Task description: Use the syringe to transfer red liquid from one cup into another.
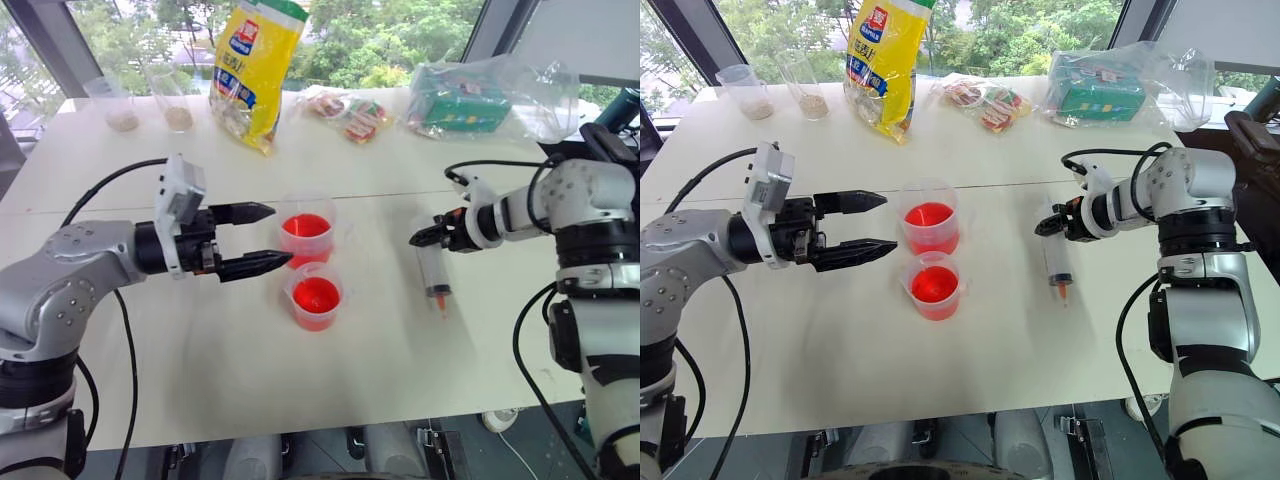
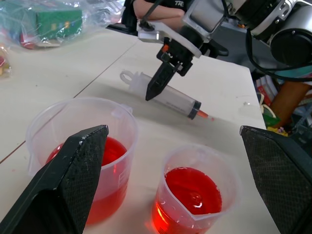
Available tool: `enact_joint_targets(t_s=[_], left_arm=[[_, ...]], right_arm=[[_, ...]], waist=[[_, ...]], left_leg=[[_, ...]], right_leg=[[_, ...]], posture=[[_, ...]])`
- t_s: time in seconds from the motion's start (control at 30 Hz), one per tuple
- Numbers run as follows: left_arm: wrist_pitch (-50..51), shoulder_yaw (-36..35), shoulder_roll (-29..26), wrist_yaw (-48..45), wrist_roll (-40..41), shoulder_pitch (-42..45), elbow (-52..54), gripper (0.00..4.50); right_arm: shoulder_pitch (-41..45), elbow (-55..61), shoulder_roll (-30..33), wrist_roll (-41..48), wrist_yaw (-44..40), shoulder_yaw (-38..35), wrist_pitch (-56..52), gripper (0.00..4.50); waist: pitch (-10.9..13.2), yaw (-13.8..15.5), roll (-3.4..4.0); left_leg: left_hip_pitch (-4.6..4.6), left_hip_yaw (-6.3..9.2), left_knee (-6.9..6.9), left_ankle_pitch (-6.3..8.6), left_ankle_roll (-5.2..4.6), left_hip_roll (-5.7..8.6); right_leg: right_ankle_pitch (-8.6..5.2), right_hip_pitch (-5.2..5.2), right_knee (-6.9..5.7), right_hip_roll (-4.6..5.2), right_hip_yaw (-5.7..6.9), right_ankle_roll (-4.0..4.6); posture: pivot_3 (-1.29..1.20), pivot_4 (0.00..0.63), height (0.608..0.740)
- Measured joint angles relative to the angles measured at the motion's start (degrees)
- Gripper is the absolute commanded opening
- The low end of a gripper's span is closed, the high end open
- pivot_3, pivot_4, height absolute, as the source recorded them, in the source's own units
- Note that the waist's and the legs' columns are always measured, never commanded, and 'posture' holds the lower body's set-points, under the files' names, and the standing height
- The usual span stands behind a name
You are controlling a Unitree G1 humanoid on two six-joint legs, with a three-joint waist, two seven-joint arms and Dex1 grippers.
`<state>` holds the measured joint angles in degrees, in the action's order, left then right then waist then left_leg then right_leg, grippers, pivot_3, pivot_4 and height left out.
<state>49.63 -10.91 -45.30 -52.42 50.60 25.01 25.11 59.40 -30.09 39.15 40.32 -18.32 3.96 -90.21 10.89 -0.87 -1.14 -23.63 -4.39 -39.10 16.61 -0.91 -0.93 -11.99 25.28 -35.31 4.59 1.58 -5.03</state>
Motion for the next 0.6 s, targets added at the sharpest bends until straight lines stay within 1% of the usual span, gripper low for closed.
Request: enact_joint_targets(t_s=[0.03, 0.1, 0.13, 0.17, 0.2, 0.23, 0.27, 0.43, 0.57, 0.6], left_arm=[[-0.01, 0.0, -0.08, 0.23, -0.01, -0.04, 0.12, 4.46], [-0.04, 0.01, -0.18, 0.59, -0.09, -0.15, 0.43, 4.5], [-0.09, 0.01, -0.19, 0.78, -0.13, -0.22, 0.59, 4.5], [-0.09, 0.02, -0.21, 0.92, -0.14, -0.34, 0.66, 4.5], [-0.09, 0.04, -0.22, 1.11, -0.15, -0.39, 0.73, 4.5], [-0.09, 0.06, -0.22, 1.33, -0.15, -0.41, 0.81, 4.5], [-0.09, 0.08, -0.22, 1.44, -0.15, -0.41, 0.86, 4.5], [-0.08, 0.16, -0.8, 1.7, -0.1, -0.44, 1.01, 4.5], [0.01, 0.29, -1.89, 1.67, -0.04, -0.73, 1.48, 4.5], [0.01, 0.16, -2.07, 1.64, 0.0, -0.85, 1.8, 4.5]], right_arm=[[-0.38, 0.16, 0.05, -1.14, -1.14, 1.65, 0.67, 1.43], [-0.83, 1.4, 0.06, -2.71, -3.57, 4.31, 2.03, 2.48], [-0.87, 1.9, 0.05, -3.44, -4.62, 5.18, 2.35, 2.87], [-0.86, 2.27, 0.05, -3.65, -5.52, 5.41, 2.34, 3.42], [-0.85, 2.6, 0.04, -3.82, -6.37, 5.62, 2.34, 3.86], [-0.85, 3.01, 0.0, -4.12, -7.38, 5.78, 2.35, 4.4], [-0.84, 3.32, -0.04, -4.28, -8.11, 5.87, 2.34, 4.46], [-1.0, 6.38, 1.33, -5.69, -11.36, 6.9, 1.23, 4.46], [-1.85, 17.81, 8.4, -2.76, -18.63, 6.33, 1.48, 4.46], [-2.74, 22.54, 11.33, -1.45, -21.69, 6.0, 3.04, 4.46]], waist=[[0.0, -0.02, 0.0], [0.0, 0.0, 0.0], [0.0, 0.07, 0.0], [-0.01, 0.1, -0.02], [-0.02, 0.11, -0.03], [-0.03, 0.12, -0.04], [-0.03, 0.12, -0.05], [-0.02, 0.18, -0.03], [0.02, 0.17, 0.04], [0.02, 0.18, 0.04]], left_leg=[[0.01, 0.01, 0.0, 0.0, 0.0, 0.0], [0.01, 0.01, 0.0, 0.0, 0.0, 0.0], [0.01, 0.03, 0.0, 0.0, 0.0, 0.0], [0.02, 0.03, 0.0, 0.0, 0.0, 0.0], [0.02, 0.03, -0.02, 0.0, 0.0, 0.0], [0.03, 0.03, -0.05, 0.0, 0.0, 0.0], [0.07, 0.03, -0.06, 0.0, 0.0, 0.01], [0.1, 0.03, -0.07, 0.0, 0.0, 0.01], [0.0, 0.04, -0.01, 0.02, -0.03, 0.0], [0.01, 0.05, 0.03, 0.03, -0.04, 0.0]], right_leg=[[0.0, -0.01, 0.0, 0.0, 0.0, 0.0], [0.0, -0.01, 0.0, 0.0, 0.0, -0.01], [0.0, -0.02, 0.0, 0.0, 0.02, -0.01], [0.0, -0.05, 0.01, 0.0, 0.02, -0.01], [0.0, -0.07, 0.01, 0.0, 0.02, -0.01], [0.0, -0.1, 0.02, 0.01, 0.02, 0.0], [-0.01, -0.15, 0.03, 0.01, 0.02, 0.02], [-0.01, -0.17, 0.07, 0.02, 0.01, 0.02], [0.01, -0.03, 0.03, 0.0, 0.03, -0.03], [0.0, -0.01, 0.04, 0.0, 0.03, -0.04]], posture=[[0.0, 0.15, 0.74], [0.0, 0.15, 0.74], [0.0, 0.15, 0.74], [0.0, 0.15, 0.74], [0.0, 0.15, 0.74], [0.0, 0.15, 0.74], [0.0, 0.15, 0.74], [0.0, 0.15, 0.74], [0.0, 0.15, 0.74], [0.0, 0.15, 0.74]])
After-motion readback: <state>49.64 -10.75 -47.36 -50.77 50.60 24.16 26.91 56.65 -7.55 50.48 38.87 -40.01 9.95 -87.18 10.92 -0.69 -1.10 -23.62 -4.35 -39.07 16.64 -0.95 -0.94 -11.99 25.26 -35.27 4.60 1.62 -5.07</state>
